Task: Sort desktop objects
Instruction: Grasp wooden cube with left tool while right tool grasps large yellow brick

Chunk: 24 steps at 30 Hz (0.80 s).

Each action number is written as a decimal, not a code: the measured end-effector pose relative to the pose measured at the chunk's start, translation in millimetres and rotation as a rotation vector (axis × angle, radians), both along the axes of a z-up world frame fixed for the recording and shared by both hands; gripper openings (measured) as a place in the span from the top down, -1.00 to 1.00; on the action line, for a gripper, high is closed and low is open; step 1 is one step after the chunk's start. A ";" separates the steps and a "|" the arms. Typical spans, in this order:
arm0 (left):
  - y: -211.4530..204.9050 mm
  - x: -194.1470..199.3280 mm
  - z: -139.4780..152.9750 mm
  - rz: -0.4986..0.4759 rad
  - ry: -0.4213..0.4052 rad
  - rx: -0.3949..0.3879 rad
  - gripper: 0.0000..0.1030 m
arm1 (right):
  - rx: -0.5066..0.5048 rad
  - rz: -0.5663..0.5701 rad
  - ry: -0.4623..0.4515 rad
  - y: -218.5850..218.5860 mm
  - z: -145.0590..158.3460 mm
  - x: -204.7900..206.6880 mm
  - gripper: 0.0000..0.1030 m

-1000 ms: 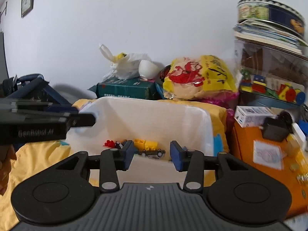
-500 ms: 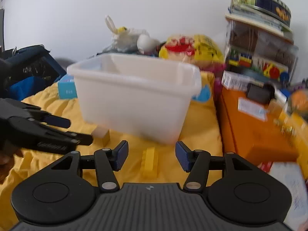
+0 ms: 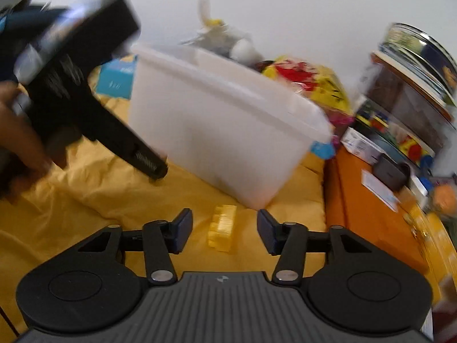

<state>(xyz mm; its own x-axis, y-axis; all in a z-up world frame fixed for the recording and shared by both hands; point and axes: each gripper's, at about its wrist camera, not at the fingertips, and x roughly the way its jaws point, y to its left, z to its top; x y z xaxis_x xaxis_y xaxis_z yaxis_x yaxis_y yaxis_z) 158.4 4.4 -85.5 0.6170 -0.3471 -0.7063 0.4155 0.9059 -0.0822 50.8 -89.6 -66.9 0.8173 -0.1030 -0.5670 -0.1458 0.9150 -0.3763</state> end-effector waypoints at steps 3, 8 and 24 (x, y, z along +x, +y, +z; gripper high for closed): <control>19.3 -20.2 3.6 0.017 0.014 -0.005 0.31 | -0.019 0.028 0.017 4.1 -7.3 14.3 0.28; 32.0 -41.9 0.9 0.028 0.046 0.010 0.31 | 0.068 0.020 0.123 -10.6 -23.8 39.9 0.27; 6.7 -64.2 10.9 -0.067 0.015 -0.024 0.35 | 0.392 -0.097 0.174 -55.3 -2.2 17.7 0.48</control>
